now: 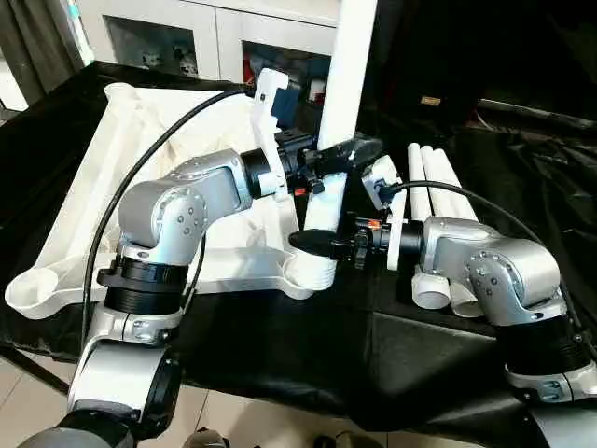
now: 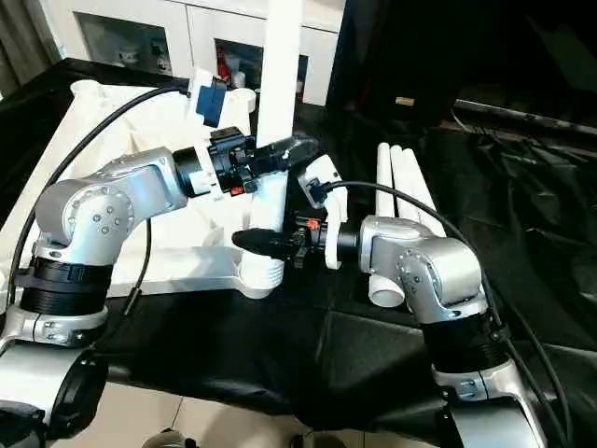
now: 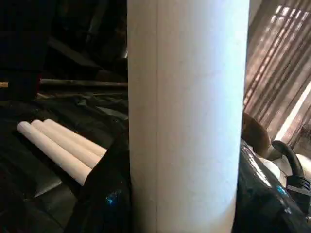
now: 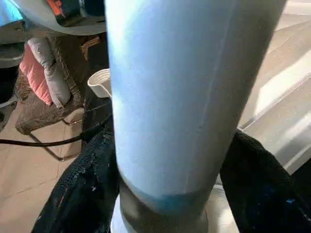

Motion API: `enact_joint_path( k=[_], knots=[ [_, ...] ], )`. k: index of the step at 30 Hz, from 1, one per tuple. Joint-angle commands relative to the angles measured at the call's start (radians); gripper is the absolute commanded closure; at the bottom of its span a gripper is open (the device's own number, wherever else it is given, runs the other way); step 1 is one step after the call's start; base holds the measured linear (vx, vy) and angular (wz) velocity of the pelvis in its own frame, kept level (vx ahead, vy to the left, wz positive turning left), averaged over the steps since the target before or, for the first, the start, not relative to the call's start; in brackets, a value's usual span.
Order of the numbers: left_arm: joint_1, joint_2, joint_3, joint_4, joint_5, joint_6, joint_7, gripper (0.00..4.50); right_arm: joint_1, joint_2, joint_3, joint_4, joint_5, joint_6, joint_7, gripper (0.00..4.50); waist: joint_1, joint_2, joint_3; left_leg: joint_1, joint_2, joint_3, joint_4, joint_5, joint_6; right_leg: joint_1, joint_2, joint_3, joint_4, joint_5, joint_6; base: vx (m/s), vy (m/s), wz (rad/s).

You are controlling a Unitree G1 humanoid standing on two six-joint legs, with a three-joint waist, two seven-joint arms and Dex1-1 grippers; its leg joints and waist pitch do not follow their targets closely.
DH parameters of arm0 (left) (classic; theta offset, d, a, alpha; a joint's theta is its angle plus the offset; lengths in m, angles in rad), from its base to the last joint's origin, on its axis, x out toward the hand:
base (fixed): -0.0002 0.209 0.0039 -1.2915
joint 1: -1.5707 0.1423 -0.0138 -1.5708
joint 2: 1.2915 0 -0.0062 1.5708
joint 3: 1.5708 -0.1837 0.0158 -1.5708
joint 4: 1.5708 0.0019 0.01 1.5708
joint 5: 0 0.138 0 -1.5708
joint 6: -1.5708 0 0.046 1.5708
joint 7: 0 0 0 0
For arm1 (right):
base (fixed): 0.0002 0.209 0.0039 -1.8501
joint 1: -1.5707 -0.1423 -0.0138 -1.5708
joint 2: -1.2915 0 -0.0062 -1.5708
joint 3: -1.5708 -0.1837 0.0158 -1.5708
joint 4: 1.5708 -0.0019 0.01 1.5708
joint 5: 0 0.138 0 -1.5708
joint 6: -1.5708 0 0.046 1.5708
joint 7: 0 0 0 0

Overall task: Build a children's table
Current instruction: Pick table leg

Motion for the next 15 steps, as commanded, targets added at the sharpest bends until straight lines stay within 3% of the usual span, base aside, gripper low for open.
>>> enact_joint_path(
  k=[1,8,15],
  knots=[
    [-0.016,-0.002,-0.009,-0.016,-0.011,0.006,-0.011,2.65,0.004,-0.002,-0.006,-0.002,-0.004,-0.011,-0.007,1.55,0.001,0.006,-0.078,-0.001,0.006,0.007,-0.062,-0.041,0.005,0.071,-0.048,0.03,-0.059,-0.067,-0.212,0.0,0.0,0.0],
    [-0.016,-0.007,-0.001,-0.017,-0.012,0.006,-0.005,2.65,0.011,0.002,-0.006,-0.001,-0.001,-0.009,-0.008,2.26,0.001,0.008,-0.078,0.0,0.007,0.007,-0.063,-0.049,0.001,0.071,-0.049,0.03,-0.06,-0.076,-0.213,0.0,0.0,0.0],
    [-0.022,-0.008,0.009,-0.009,-0.008,0.003,0.003,2.65,0.014,0.009,-0.007,0.004,0.001,-0.009,-0.012,2.57,0.002,0.007,-0.079,0.0,0.006,0.007,-0.062,-0.039,0.005,0.071,-0.048,0.03,-0.058,-0.058,-0.215,0.0,0.0,0.0]
  ],
)
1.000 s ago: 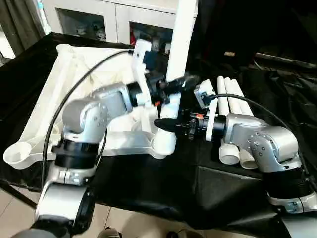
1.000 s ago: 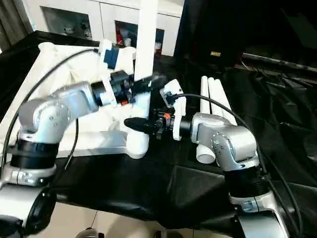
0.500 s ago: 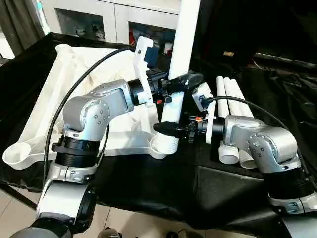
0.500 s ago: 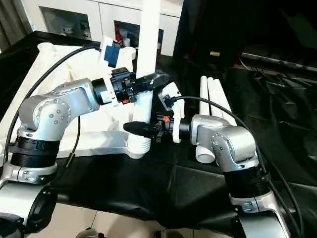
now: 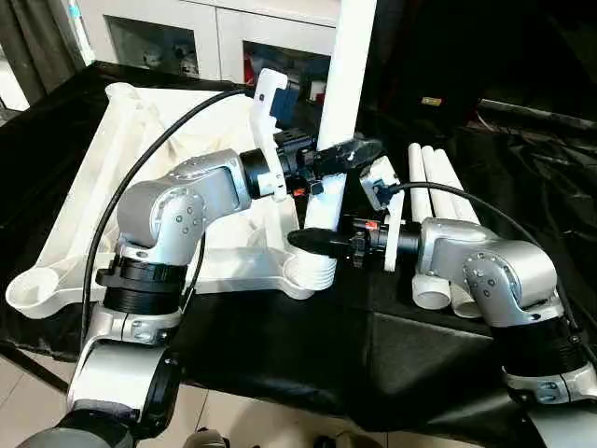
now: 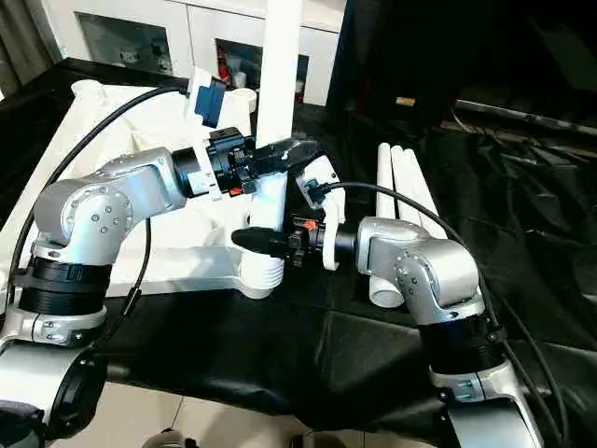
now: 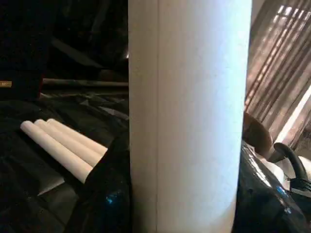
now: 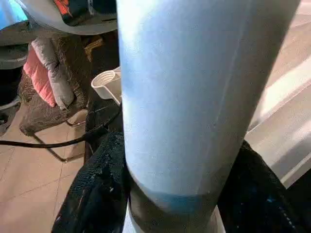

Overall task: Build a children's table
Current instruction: Pick table leg, then insert table leg to table base

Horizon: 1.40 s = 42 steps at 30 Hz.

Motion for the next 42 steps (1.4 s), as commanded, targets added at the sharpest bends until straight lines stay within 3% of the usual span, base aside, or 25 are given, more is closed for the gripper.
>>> enact_joint_path(
  k=[1,12,13,14,16,18,20,21,22,24,25,27,29,30,31,32,34,35,36,37,38,39,41,42],
  knots=[
    [-0.022,-0.007,0.009,-0.008,-0.01,0.0,0.003,2.65,0.009,-0.001,-0.008,0.008,-0.004,-0.011,-0.013,2.57,0.002,0.007,-0.078,0.0,0.006,0.008,-0.062,-0.044,0.005,0.071,-0.049,0.03,-0.059,-0.065,-0.215,0.0,0.0,0.0],
    [-0.027,-0.002,0.029,0.009,0.012,-0.028,0.032,2.65,0.005,0.006,-0.019,0.02,-0.005,-0.025,-0.014,2.59,0.001,0.008,-0.079,0.0,0.006,0.007,-0.062,-0.042,0.005,0.072,-0.048,0.03,-0.058,-0.057,-0.218,0.0,0.0,0.0],
    [-0.028,-0.007,0.036,0.016,0.004,-0.026,0.029,2.09,0.005,0.007,-0.02,0.02,-0.005,-0.028,-0.014,2.59,0.002,0.008,-0.079,0.0,0.006,0.007,-0.062,-0.044,0.004,0.072,-0.049,0.03,-0.059,-0.061,-0.217,0.0,0.0,0.0],
    [-0.028,-0.007,0.038,0.015,0.001,-0.024,0.028,1.95,0.005,0.007,-0.021,0.02,-0.005,-0.029,-0.013,2.6,0.002,0.008,-0.079,0.0,0.005,0.007,-0.062,-0.043,0.004,0.072,-0.048,0.03,-0.059,-0.062,-0.216,0.0,0.0,0.0],
    [-0.022,-0.02,0.071,0.001,-0.05,-0.016,0.007,1.93,0.006,0.016,-0.032,0.023,-0.001,-0.056,-0.011,2.6,0.003,0.013,-0.08,0.0,0.005,0.007,-0.061,-0.043,0.001,0.072,-0.049,0.03,-0.058,-0.056,-0.219,0.0,0.0,0.0],
    [-0.021,-0.031,0.083,0.0,-0.058,-0.025,0.012,1.86,0.006,0.018,-0.036,0.027,-0.001,-0.066,-0.011,2.6,0.001,0.011,-0.079,-0.001,0.005,0.007,-0.062,-0.048,0.001,0.072,-0.048,0.029,-0.058,-0.046,-0.228,0.0,0.0,0.0],
    [-0.016,-0.06,0.115,0.0,-0.067,-0.093,0.021,1.65,0.008,0.03,-0.05,0.033,-0.006,-0.102,-0.018,2.6,0.002,0.014,-0.079,-0.002,0.005,0.007,-0.062,-0.056,0.003,0.072,-0.049,0.03,-0.062,-0.049,-0.229,0.0,0.0,0.0],
    [-0.013,-0.108,0.187,0.011,-0.106,-0.163,0.052,1.65,0.014,0.053,-0.072,0.034,-0.004,-0.143,-0.034,2.6,0.003,0.02,-0.079,-0.001,0.005,0.007,-0.062,-0.061,0.0,0.073,-0.05,0.03,-0.062,-0.036,-0.236,0.0,0.0,0.0],
    [-0.015,-0.121,0.211,0.017,-0.119,-0.182,0.065,1.65,0.014,0.063,-0.083,0.037,-0.004,-0.159,-0.044,2.6,0.004,0.018,-0.08,-0.003,0.005,0.006,-0.061,-0.064,0.0,0.074,-0.05,0.029,-0.061,-0.028,-0.242,0.0,0.0,0.0],
    [-0.013,-0.131,0.241,0.016,-0.132,-0.214,0.078,1.65,0.014,0.084,-0.1,0.044,-0.01,-0.195,-0.069,2.6,0.003,0.031,-0.081,0.001,0.004,0.005,-0.063,-0.085,-0.002,0.073,-0.048,0.027,-0.062,-0.02,-0.247,0.0,0.0,0.0],
    [-0.005,-0.121,0.248,0.011,-0.129,-0.228,0.069,1.65,0.017,0.1,-0.109,0.05,-0.02,-0.229,-0.091,2.6,0.002,0.027,-0.081,0.0,0.003,0.004,-0.063,-0.089,-0.001,0.075,-0.047,0.027,-0.061,-0.027,-0.242,0.0,0.0,0.0],
    [0.004,-0.106,0.246,0.008,-0.113,-0.248,0.05,1.65,0.019,0.115,-0.114,0.059,-0.039,-0.269,-0.12,2.6,0.001,0.032,-0.08,0.0,0.003,0.004,-0.064,-0.089,-0.001,0.073,-0.047,0.027,-0.062,-0.046,-0.231,0.0,0.0,0.0],
    [0.037,-0.04,0.209,-0.006,-0.042,-0.279,0.0,1.65,0.024,0.136,-0.13,0.067,-0.058,-0.325,-0.164,2.6,-0.001,0.031,-0.078,0.003,0.004,0.004,-0.066,-0.093,-0.005,0.07,-0.045,0.027,-0.064,-0.075,-0.217,0.0,0.0,0.0],
    [0.062,0.008,0.17,-0.013,0.018,-0.311,-0.031,1.65,0.025,0.142,-0.139,0.069,-0.066,-0.334,-0.186,2.6,-0.003,0.017,-0.079,0.002,0.005,0.005,-0.067,-0.089,-0.002,0.071,-0.046,0.026,-0.066,-0.084,-0.21,0.0,0.0,0.0],
    [0.087,0.056,0.131,-0.016,0.076,-0.343,-0.063,1.65,0.023,0.137,-0.133,0.079,-0.094,-0.352,-0.206,2.6,-0.006,0.028,-0.078,0.001,0.007,0.001,-0.071,-0.087,-0.007,0.07,-0.048,0.026,-0.062,-0.105,-0.191,0.0,0.0,0.0],
    [0.113,0.104,0.099,-0.02,0.117,-0.361,-0.098,1.65,0.019,0.128,-0.12,0.1,-0.132,-0.375,-0.228,2.6,-0.006,0.016,-0.078,0.005,0.01,0.002,-0.072,-0.083,-0.009,0.066,-0.049,0.025,-0.064,-0.133,-0.169,0.0,0.0,0.0],
    [0.178,0.189,0.048,-0.039,0.177,-0.415,-0.176,1.65,0.01,0.128,-0.118,0.144,-0.159,-0.395,-0.247,2.6,-0.014,0.028,-0.077,0.008,0.009,0.004,-0.072,-0.072,-0.022,0.06,-0.048,0.027,-0.061,-0.128,-0.162,0.0,0.0,0.0],
    [0.186,0.2,0.043,-0.042,0.18,-0.42,-0.19,1.65,0.009,0.131,-0.121,0.146,-0.155,-0.394,-0.245,2.6,-0.013,0.019,-0.077,0.008,0.008,0.005,-0.073,-0.071,-0.023,0.062,-0.048,0.028,-0.058,-0.126,-0.168,0.0,0.0,0.0],
    [0.192,0.207,0.039,-0.044,0.182,-0.423,-0.199,1.65,0.009,0.133,-0.124,0.148,-0.152,-0.393,-0.244,2.6,-0.015,0.024,-0.079,0.008,0.009,0.006,-0.072,-0.07,-0.023,0.061,-0.049,0.029,-0.056,-0.112,-0.175,0.0,0.0,0.0],
    [0.242,0.317,-0.072,-0.035,0.291,-0.488,-0.275,1.65,0.004,0.128,-0.114,0.176,-0.164,-0.419,-0.234,2.6,-0.013,0.001,-0.078,0.008,0.011,0.008,-0.072,-0.069,-0.006,0.059,-0.048,0.027,-0.059,-0.092,-0.185,0.0,0.0,0.0],
    [0.242,0.317,-0.072,-0.035,0.291,-0.488,-0.275,1.65,0.004,0.128,-0.114,0.176,-0.164,-0.419,-0.234,2.6,-0.01,0.009,-0.076,0.005,0.011,0.005,-0.075,-0.073,-0.003,0.061,-0.05,0.028,-0.054,-0.105,-0.177,0.0,0.0,0.0],
    [0.257,0.356,-0.114,-0.027,0.334,-0.51,-0.296,1.65,0.002,0.127,-0.107,0.187,-0.174,-0.434,-0.234,2.61,-0.015,0.007,-0.074,0.002,0.01,0.006,-0.077,-0.075,-0.004,0.06,-0.049,0.029,-0.055,-0.116,-0.171,0.0,0.0,0.0],
    [0.284,0.413,-0.193,0.019,0.412,-0.576,-0.352,1.65,-0.002,0.137,-0.112,0.218,-0.182,-0.456,-0.248,2.61,-0.016,0.009,-0.073,0.008,0.011,0.008,-0.077,-0.08,-0.014,0.055,-0.051,0.031,-0.056,-0.134,-0.16,0.0,0.0,0.0],
    [0.296,0.43,-0.225,0.052,0.435,-0.607,-0.39,1.65,-0.003,0.147,-0.119,0.233,-0.175,-0.455,-0.251,2.61,-0.014,0.004,-0.072,0.009,0.012,0.009,-0.077,-0.079,-0.011,0.052,-0.053,0.03,-0.061,-0.141,-0.159,0.0,0.0,0.0]
  ],
)
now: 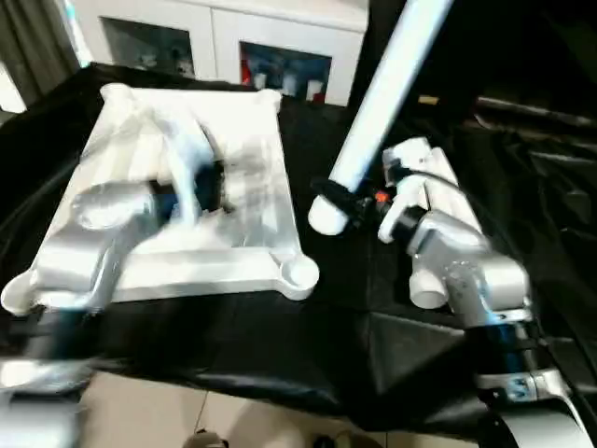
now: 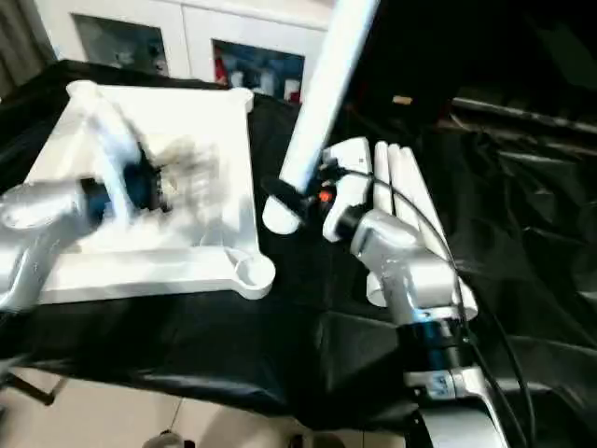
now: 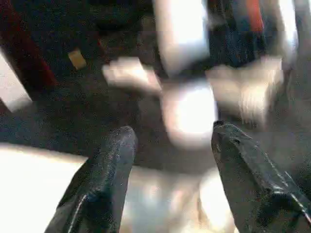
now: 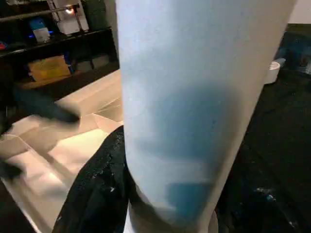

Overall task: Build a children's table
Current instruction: Insert table leg to table base

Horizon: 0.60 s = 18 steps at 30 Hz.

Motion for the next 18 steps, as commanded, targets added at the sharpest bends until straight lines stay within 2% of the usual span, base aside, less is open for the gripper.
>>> enact_joint_path(
  k=[1,2,3,5,8,10,12,13,15,18],
  knots=[
    [0.015,0.01,-0.067,0.049,0.055,-0.055,-0.072,1.65,-0.011,0.006,-0.021,0.019,0.006,-0.009,-0.005,2.61,-0.001,0.01,-0.071,0.009,0.01,0.009,-0.076,-0.087,-0.019,0.052,-0.052,0.033,-0.058,-0.152,-0.158,0.0,0.0,0.0],
    [0.015,0.01,-0.067,0.049,0.055,-0.055,-0.072,1.65,-0.011,0.006,-0.021,0.019,0.006,-0.009,-0.005,2.61,-0.002,0.011,-0.072,0.009,0.011,0.009,-0.076,-0.089,-0.023,0.052,-0.053,0.033,-0.056,-0.144,-0.162,0.0,0.0,0.0],
    [0.015,0.01,-0.077,0.069,0.062,-0.067,-0.09,1.65,-0.008,0.008,-0.018,0.028,-0.007,-0.023,-0.015,2.61,-0.002,0.004,-0.072,0.007,0.011,0.009,-0.076,-0.084,-0.024,0.054,-0.053,0.032,-0.056,-0.133,-0.166,0.0,0.0,0.0],
    [0.012,0.009,-0.094,0.111,0.098,-0.089,-0.103,1.65,0.0,0.009,-0.004,0.037,-0.034,-0.052,-0.022,2.61,0.001,0.007,-0.072,0.008,0.011,0.009,-0.076,-0.085,-0.031,0.053,-0.054,0.032,-0.055,-0.119,-0.174,0.0,0.0,0.0],
    [0.007,0.022,-0.123,0.14,0.125,-0.106,-0.099,1.65,0.011,0.008,0.012,0.034,-0.047,-0.057,-0.021,2.61,0.003,-0.003,-0.072,0.006,0.011,0.007,-0.077,-0.092,-0.03,0.056,-0.055,0.032,-0.054,-0.118,-0.17,0.0,0.0,0.0],
    [0.009,0.028,-0.131,0.147,0.129,-0.104,-0.107,1.92,0.019,0.008,0.024,0.032,-0.054,-0.053,-0.019,2.61,0.003,0.001,-0.071,0.007,0.011,0.008,-0.077,-0.095,-0.029,0.054,-0.056,0.033,-0.054,-0.122,-0.171,0.0,0.0,0.0],
    [0.014,0.035,-0.138,0.155,0.131,-0.105,-0.134,1.99,0.03,0.01,0.029,0.028,-0.057,-0.053,-0.017,2.61,0.003,0.002,-0.072,0.008,0.012,0.008,-0.078,-0.101,-0.032,0.054,-0.055,0.033,-0.054,-0.116,-0.176,0.0,0.0,0.0],
    [0.019,0.038,-0.141,0.159,0.132,-0.107,-0.145,2.14,0.038,0.011,0.031,0.025,-0.059,-0.056,-0.015,2.61,0.005,0.008,-0.073,0.008,0.011,0.007,-0.078,-0.103,-0.034,0.054,-0.055,0.033,-0.054,-0.109,-0.18,0.0,0.0,0.0],
    [0.022,0.039,-0.141,0.176,0.143,-0.118,-0.158,2.34,0.05,0.013,0.03,0.02,-0.06,-0.06,-0.021,2.61,0.003,0.004,-0.073,0.009,0.011,0.008,-0.078,-0.112,-0.034,0.054,-0.053,0.032,-0.054,-0.113,-0.182,0.0,0.0,0.0],
    [0.013,0.048,-0.141,0.204,0.162,-0.13,-0.159,2.45,0.065,0.015,0.027,-0.001,-0.055,-0.048,-0.024,2.61,0.003,0.009,-0.071,0.01,0.012,0.006,-0.079,-0.134,-0.038,0.053,-0.054,0.033,-0.058,-0.14,-0.18,0.0,0.0,0.0]
  ],
)
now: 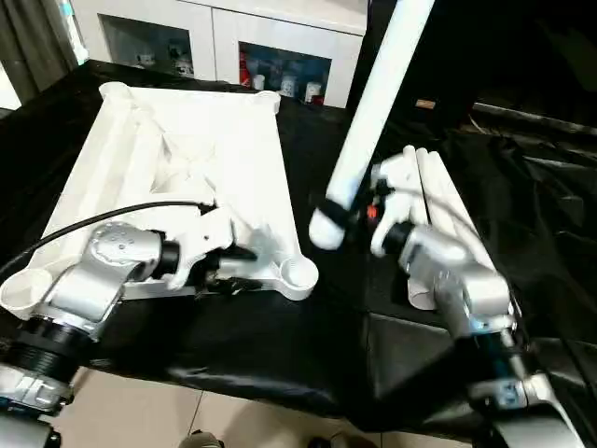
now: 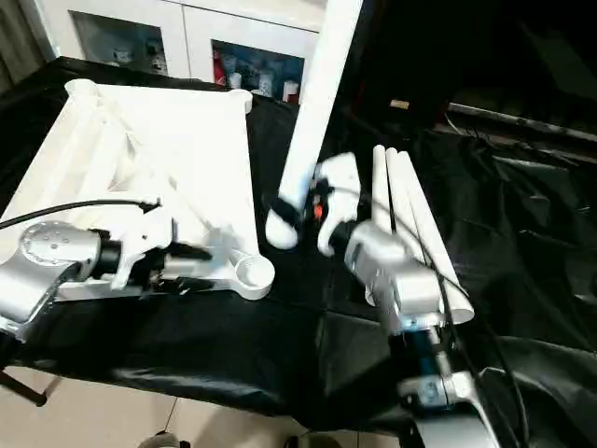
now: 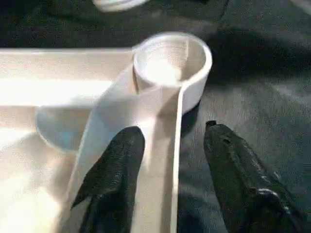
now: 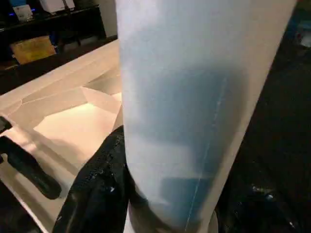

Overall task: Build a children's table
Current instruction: Insert table leg to table base

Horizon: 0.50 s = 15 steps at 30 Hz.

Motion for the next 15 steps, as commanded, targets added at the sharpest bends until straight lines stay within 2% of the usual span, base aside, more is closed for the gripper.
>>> enact_joint_path(
  k=[1,2,4,5,6,7,8,10,11,13,14,15],
  knots=[
    [-0.016,0.01,-0.014,0.01,0.015,-0.011,-0.009,2.53,0.004,-0.003,-0.011,-0.041,-0.007,-0.004,-0.006,2.61,0.001,0.022,-0.069,0.008,0.012,0.006,-0.078,-0.138,-0.037,0.054,-0.055,0.033,-0.059,-0.14,-0.179,0.0,0.0,0.0],
    [-0.016,0.01,-0.015,0.011,0.016,-0.011,-0.009,2.74,0.004,-0.004,-0.011,-0.041,-0.008,-0.004,-0.006,2.61,0.001,0.024,-0.069,0.008,0.012,0.006,-0.078,-0.138,-0.037,0.053,-0.055,0.033,-0.058,-0.136,-0.182,0.0,0.0,0.0],
    [-0.023,0.016,-0.023,0.017,0.022,-0.002,-0.026,2.8,0.012,-0.007,-0.006,-0.042,-0.013,-0.008,-0.006,2.61,0.001,0.029,-0.068,0.009,0.012,0.005,-0.079,-0.141,-0.04,0.053,-0.054,0.033,-0.059,-0.131,-0.185,0.0,0.0,0.0],
    [-0.024,0.016,-0.025,0.02,0.026,0.0,-0.027,2.87,0.013,-0.008,-0.006,-0.043,-0.013,-0.009,-0.007,2.61,0.002,0.028,-0.069,0.01,0.012,0.005,-0.079,-0.143,-0.041,0.053,-0.054,0.032,-0.057,-0.128,-0.187,0.0,0.0,0.0],
    [-0.025,0.016,-0.027,0.022,0.031,0.002,-0.027,2.97,0.015,-0.009,-0.006,-0.045,-0.013,-0.009,-0.007,2.61,0.003,0.034,-0.069,0.01,0.011,0.004,-0.079,-0.142,-0.042,0.054,-0.054,0.033,-0.056,-0.121,-0.189,0.0,0.0,0.0],
    [-0.029,0.012,-0.03,0.032,0.041,0.003,-0.024,3.1,0.017,-0.009,-0.005,-0.048,-0.013,-0.01,-0.008,2.61,0.002,0.031,-0.069,0.009,0.012,0.004,-0.079,-0.142,-0.043,0.054,-0.053,0.032,-0.057,-0.115,-0.191,0.0,0.0,0.0],
    [-0.032,0.007,-0.03,0.041,0.047,-0.001,-0.022,3.2,0.019,-0.009,-0.005,-0.049,-0.014,-0.011,-0.009,2.61,0.002,0.036,-0.069,0.011,0.011,0.005,-0.079,-0.15,-0.046,0.053,-0.052,0.032,-0.059,-0.114,-0.193,0.0,0.0,0.0],
    [-0.039,-0.002,-0.029,0.059,0.054,-0.01,-0.018,3.33,0.02,-0.008,-0.005,-0.049,-0.016,-0.013,-0.012,2.61,0.003,0.035,-0.07,0.011,0.01,0.004,-0.079,-0.153,-0.047,0.055,-0.053,0.033,-0.058,-0.113,-0.195,0.0,0.0,0.0],
    [-0.042,-0.005,-0.029,0.067,0.057,-0.015,-0.017,3.42,0.021,-0.006,-0.004,-0.05,-0.017,-0.013,-0.013,2.61,0.004,0.039,-0.069,0.011,0.01,0.004,-0.079,-0.154,-0.05,0.054,-0.053,0.032,-0.058,-0.111,-0.197,0.0,0.0,0.0],
    [-0.048,-0.008,-0.031,0.075,0.059,-0.016,-0.019,3.56,0.023,-0.007,-0.005,-0.054,-0.017,-0.012,-0.013,2.61,0.005,0.036,-0.071,0.01,0.01,0.004,-0.079,-0.149,-0.05,0.057,-0.054,0.033,-0.056,-0.101,-0.2,0.0,0.0,0.0],
    [-0.054,-0.009,-0.033,0.085,0.058,-0.018,-0.027,3.62,0.024,-0.007,-0.006,-0.058,-0.016,-0.011,-0.013,2.61,0.006,0.04,-0.07,0.01,0.01,0.003,-0.079,-0.147,-0.049,0.057,-0.053,0.032,-0.056,-0.095,-0.201,0.0,0.0,0.0],
    [-0.054,-0.009,-0.033,0.085,0.058,-0.018,-0.027,3.69,0.024,-0.007,-0.006,-0.058,-0.016,-0.011,-0.013,2.61,0.005,0.039,-0.071,0.011,0.01,0.004,-0.079,-0.147,-0.049,0.056,-0.053,0.032,-0.056,-0.093,-0.202,0.0,0.0,0.0]
  ],
)
